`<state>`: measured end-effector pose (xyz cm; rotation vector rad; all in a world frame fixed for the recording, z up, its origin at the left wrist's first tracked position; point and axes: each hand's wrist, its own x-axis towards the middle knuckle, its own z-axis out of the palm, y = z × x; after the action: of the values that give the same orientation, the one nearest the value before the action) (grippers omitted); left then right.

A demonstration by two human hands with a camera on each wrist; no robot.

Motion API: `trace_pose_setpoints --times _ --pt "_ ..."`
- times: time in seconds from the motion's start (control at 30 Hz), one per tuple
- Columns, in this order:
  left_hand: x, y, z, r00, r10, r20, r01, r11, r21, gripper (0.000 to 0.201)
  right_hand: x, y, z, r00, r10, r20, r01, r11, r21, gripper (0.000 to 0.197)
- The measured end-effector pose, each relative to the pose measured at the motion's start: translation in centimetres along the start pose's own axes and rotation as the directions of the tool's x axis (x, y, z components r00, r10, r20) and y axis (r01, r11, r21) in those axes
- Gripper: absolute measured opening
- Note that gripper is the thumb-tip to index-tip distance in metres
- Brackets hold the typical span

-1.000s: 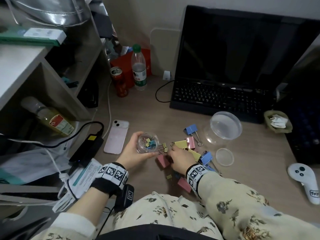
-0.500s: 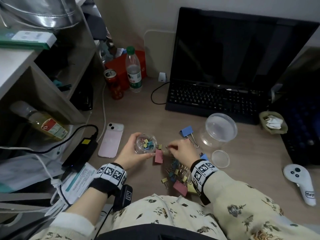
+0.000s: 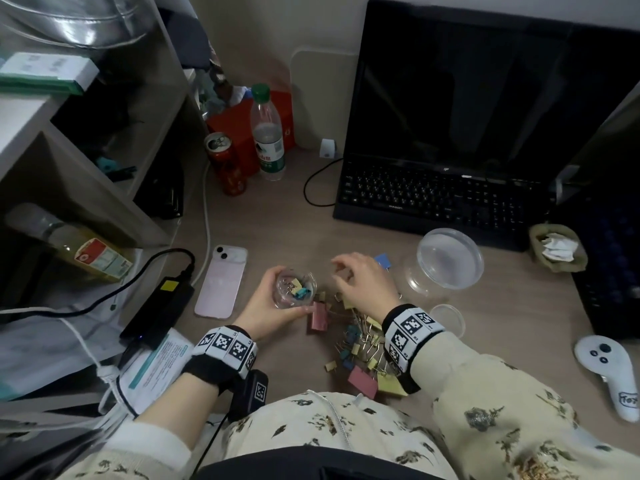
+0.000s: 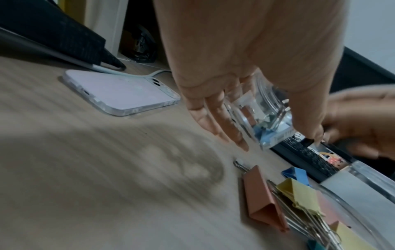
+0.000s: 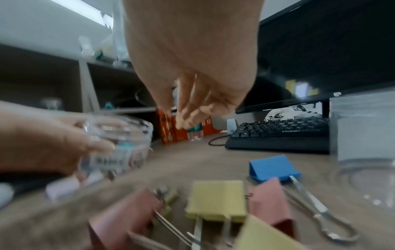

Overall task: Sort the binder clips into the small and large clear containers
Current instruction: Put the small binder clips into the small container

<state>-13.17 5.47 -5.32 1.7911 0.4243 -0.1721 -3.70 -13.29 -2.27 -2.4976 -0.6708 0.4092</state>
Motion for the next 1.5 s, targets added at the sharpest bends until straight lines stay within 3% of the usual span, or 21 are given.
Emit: trace_pose_setpoints --times 0.1,0.33,0.53,0.73,0.87,1.0,1.37,1.5 --pt "0.2 -0.1 -0.2 1.0 -0.014 0.009 0.014 1.0 -0.015 0.084 0.0 1.5 1.4 0.988 0.038 0.148 -0.003 0.973 -0.232 0.032" --pt "0.5 -0.2 -0.3 0.998 -0.056 0.006 0.056 0.998 -0.036 0.088 0.2 2.2 3.3 0.969 0.091 0.23 -0.006 0.938 -0.346 0.043" --pt "0.7 -0.1 -0.1 0.997 -0.074 0.017 0.075 0.996 -0.044 0.087 0.4 1.8 3.3 0.957 0.071 0.281 0.034 0.935 -0.353 0.054" --pt "0.6 -0.2 0.0 0.996 -0.088 0.013 0.088 0.995 -0.053 0.086 0.9 0.4 3.7 0.941 -0.029 0.336 0.15 0.928 -0.34 0.068" --pt "0.5 -0.2 0.0 0.998 -0.068 -0.001 0.068 0.996 -0.058 0.079 1.5 -0.4 4.1 0.912 -0.066 0.405 0.227 0.904 -0.363 0.066" --pt "0.4 -0.2 0.0 0.998 -0.054 -0.01 0.053 0.997 -0.062 0.075 1.8 -0.8 4.4 0.887 0.004 0.462 0.16 0.936 -0.315 0.063" --pt "0.2 -0.1 0.0 0.999 -0.033 0.013 0.033 0.998 -0.046 0.08 0.8 -0.1 4.7 0.903 0.044 0.427 0.147 0.902 -0.405 0.066" --pt "-0.2 0.4 -0.1 0.999 -0.031 0.016 0.032 0.999 -0.017 0.082 0.4 0.0 4.6 0.914 0.054 0.403 0.144 0.884 -0.445 0.054"
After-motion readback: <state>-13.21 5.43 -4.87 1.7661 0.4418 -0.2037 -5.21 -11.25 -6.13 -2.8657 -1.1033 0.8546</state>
